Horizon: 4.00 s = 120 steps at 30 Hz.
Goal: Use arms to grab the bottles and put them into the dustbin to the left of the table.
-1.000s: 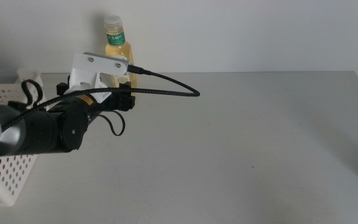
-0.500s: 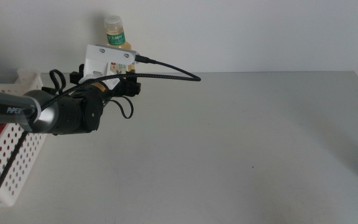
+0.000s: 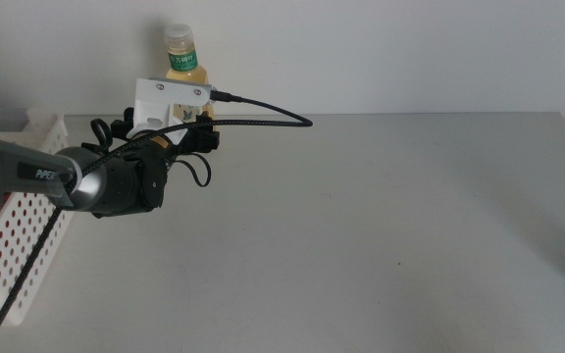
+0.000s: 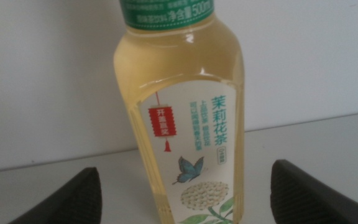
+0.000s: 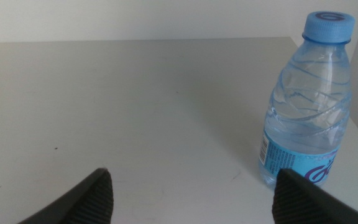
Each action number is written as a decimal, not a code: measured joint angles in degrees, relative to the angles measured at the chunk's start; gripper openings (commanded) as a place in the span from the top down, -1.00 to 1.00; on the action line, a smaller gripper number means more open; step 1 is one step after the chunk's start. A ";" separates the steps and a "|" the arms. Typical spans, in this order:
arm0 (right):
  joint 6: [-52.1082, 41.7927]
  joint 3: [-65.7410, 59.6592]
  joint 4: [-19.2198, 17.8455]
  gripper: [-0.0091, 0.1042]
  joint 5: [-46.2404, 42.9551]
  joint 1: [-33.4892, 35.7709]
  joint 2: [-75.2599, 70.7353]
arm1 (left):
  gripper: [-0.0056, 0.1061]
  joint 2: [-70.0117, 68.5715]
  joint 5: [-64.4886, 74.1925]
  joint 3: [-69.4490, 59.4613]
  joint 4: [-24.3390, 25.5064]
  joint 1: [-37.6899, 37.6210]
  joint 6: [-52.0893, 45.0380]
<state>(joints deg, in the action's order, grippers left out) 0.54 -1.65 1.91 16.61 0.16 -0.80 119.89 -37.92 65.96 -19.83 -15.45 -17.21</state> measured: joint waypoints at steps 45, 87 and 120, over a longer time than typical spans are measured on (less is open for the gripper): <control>0.00 0.00 0.00 -0.32 0.00 0.00 0.00 | -0.75 13.40 2.04 19.25 1.65 1.97 2.99; 0.00 0.00 0.00 -0.32 0.00 0.00 0.00 | 0.93 -19.90 36.38 1.38 2.35 1.49 2.34; 0.00 0.00 0.00 -0.32 0.00 0.00 0.00 | 0.93 -40.44 101.33 15.95 15.63 17.25 8.05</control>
<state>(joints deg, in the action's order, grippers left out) 0.54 -1.65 1.91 16.61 0.16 -0.80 79.44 63.41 81.92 -4.20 1.80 -9.16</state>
